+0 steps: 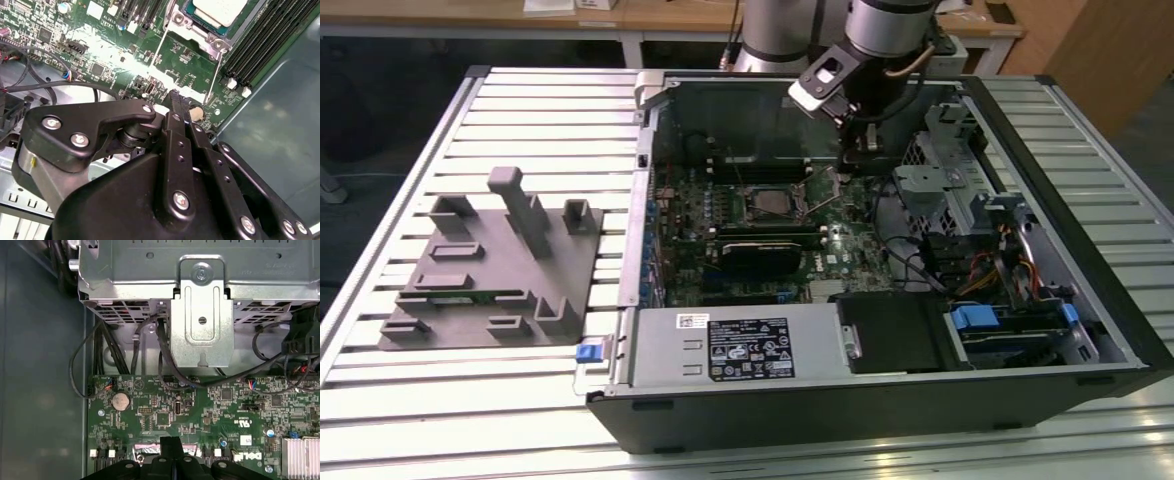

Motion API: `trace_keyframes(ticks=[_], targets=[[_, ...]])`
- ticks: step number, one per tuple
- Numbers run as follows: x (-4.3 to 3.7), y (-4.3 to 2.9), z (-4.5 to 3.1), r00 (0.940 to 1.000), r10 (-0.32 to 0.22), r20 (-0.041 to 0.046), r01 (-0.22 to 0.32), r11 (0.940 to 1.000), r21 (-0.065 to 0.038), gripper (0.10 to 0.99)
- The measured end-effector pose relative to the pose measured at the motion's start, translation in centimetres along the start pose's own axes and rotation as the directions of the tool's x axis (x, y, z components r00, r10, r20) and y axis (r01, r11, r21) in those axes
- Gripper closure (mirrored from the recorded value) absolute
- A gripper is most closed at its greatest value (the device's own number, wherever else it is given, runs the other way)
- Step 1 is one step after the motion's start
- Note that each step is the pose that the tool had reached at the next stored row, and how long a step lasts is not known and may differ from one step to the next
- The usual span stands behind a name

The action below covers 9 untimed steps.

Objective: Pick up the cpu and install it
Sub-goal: 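Close the cpu cover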

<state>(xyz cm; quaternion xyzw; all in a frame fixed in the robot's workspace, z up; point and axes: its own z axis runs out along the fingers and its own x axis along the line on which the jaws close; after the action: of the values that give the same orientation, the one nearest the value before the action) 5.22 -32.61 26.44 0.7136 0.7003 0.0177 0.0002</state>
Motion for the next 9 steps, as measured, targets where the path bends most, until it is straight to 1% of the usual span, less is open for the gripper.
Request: trace_keyframes(ticks=[5,9], targets=[[0.19,0.51,0.42,1.0,0.0,0.0013,0.0,1.0,0.001,0.98],[0.26,0.76,0.71,1.0,0.0,0.0014,0.0,1.0,0.002,0.98]])
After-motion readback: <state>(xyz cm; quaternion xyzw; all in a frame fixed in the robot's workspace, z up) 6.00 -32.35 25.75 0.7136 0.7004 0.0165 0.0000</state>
